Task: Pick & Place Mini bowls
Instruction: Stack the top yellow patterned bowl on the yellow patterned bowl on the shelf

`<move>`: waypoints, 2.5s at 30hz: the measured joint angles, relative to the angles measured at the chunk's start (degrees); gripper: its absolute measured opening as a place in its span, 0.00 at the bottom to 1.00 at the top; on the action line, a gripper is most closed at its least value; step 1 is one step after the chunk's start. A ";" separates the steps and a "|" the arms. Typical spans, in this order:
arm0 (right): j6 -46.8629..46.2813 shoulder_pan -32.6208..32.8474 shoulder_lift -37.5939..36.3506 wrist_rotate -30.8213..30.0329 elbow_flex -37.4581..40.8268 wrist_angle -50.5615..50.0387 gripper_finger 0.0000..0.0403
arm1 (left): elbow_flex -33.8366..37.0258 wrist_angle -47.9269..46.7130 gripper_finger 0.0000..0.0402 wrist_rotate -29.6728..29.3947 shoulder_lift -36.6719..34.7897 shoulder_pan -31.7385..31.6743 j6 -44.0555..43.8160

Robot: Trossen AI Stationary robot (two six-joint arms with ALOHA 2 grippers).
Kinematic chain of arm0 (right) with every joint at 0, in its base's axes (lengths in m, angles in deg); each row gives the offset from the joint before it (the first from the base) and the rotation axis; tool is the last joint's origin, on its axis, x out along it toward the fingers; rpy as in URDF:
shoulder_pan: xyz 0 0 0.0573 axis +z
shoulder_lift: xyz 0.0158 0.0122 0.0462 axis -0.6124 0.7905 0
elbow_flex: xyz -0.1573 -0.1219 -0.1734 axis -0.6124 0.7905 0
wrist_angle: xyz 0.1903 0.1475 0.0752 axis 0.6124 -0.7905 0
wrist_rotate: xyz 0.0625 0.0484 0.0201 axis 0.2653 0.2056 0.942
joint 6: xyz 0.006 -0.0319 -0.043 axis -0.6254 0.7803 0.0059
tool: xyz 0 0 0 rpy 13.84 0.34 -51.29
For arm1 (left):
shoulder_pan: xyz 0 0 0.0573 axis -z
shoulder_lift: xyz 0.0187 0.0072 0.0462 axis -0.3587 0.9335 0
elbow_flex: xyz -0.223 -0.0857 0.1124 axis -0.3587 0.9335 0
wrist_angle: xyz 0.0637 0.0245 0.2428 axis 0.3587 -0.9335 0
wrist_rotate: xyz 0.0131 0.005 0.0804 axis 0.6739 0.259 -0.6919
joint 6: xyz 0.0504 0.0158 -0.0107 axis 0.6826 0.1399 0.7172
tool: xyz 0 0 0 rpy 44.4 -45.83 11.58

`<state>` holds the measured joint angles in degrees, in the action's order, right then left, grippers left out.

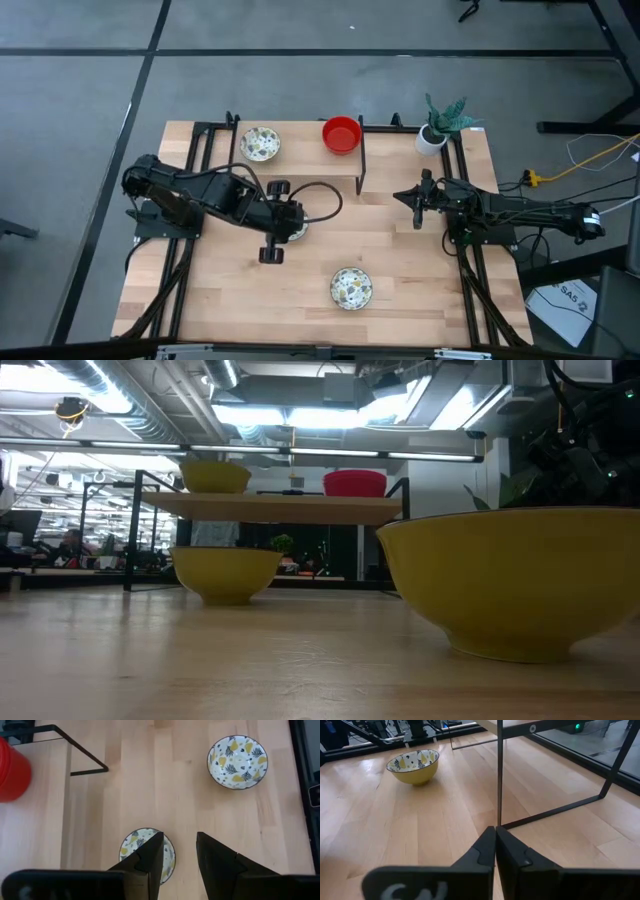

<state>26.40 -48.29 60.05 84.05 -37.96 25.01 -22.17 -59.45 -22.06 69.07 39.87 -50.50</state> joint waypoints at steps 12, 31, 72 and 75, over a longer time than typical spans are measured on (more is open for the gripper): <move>0.02 -0.02 0.00 0.00 0.00 0.00 0.04 | 0.16 3.14 0.28 0.30 1.29 0.84 -1.58; 0.00 -0.02 0.00 0.02 0.02 0.00 0.04 | 1.22 2.73 0.27 4.61 14.70 1.36 3.20; 0.00 -0.01 0.01 0.02 0.02 0.00 0.04 | 1.18 -3.10 0.25 1.29 16.59 4.58 -8.29; 0.00 -0.01 0.01 0.02 0.02 0.00 0.04 | 1.18 -3.22 0.25 -1.51 16.59 6.28 -8.89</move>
<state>26.41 -48.30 60.06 84.07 -37.94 25.01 -20.99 -62.67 -23.57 85.66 46.15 -59.39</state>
